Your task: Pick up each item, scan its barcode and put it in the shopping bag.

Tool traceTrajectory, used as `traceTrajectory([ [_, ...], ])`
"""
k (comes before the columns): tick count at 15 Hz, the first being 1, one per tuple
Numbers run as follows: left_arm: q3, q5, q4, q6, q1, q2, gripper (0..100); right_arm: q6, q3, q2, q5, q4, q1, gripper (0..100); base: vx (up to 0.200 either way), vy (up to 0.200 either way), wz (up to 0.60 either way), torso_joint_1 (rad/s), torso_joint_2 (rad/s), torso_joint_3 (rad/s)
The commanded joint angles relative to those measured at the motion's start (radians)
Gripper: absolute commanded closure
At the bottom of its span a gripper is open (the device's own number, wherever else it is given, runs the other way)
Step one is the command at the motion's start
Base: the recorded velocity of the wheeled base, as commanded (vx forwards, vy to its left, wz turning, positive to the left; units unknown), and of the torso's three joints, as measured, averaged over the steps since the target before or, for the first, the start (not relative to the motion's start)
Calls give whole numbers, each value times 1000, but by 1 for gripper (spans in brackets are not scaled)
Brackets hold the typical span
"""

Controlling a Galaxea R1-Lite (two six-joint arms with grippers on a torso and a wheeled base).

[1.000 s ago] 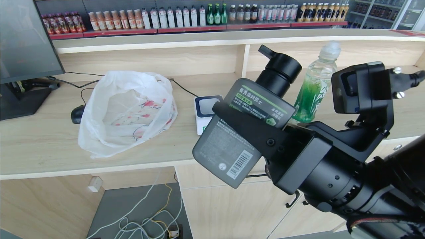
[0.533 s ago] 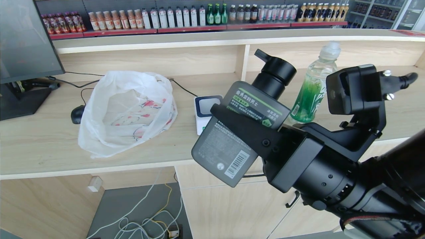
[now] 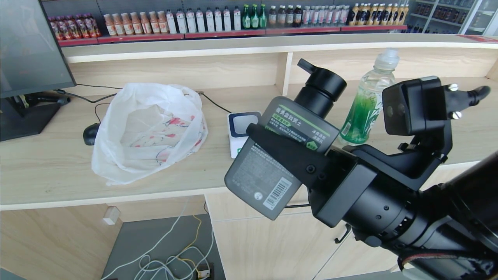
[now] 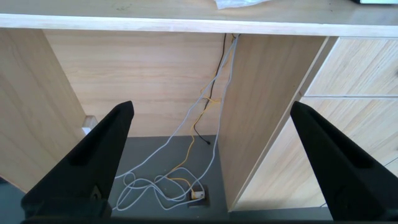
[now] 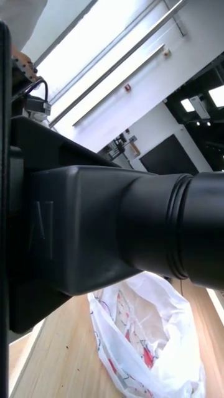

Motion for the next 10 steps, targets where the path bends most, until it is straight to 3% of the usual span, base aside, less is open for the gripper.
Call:
traceTrajectory([
  [1,0,0,0,0,1,0,0,-5,0,-2,-2,-1,0,100,0,0,0,0,0,0],
  [5,0,0,0,0,1,0,0,-83,3,-2,-11,18,-1,100,0,0,0,0,0,0],
  [10,0,0,0,0,1,0,0,-247,14,-2,-178,104,-3,100,0,0,0,0,0,0],
])
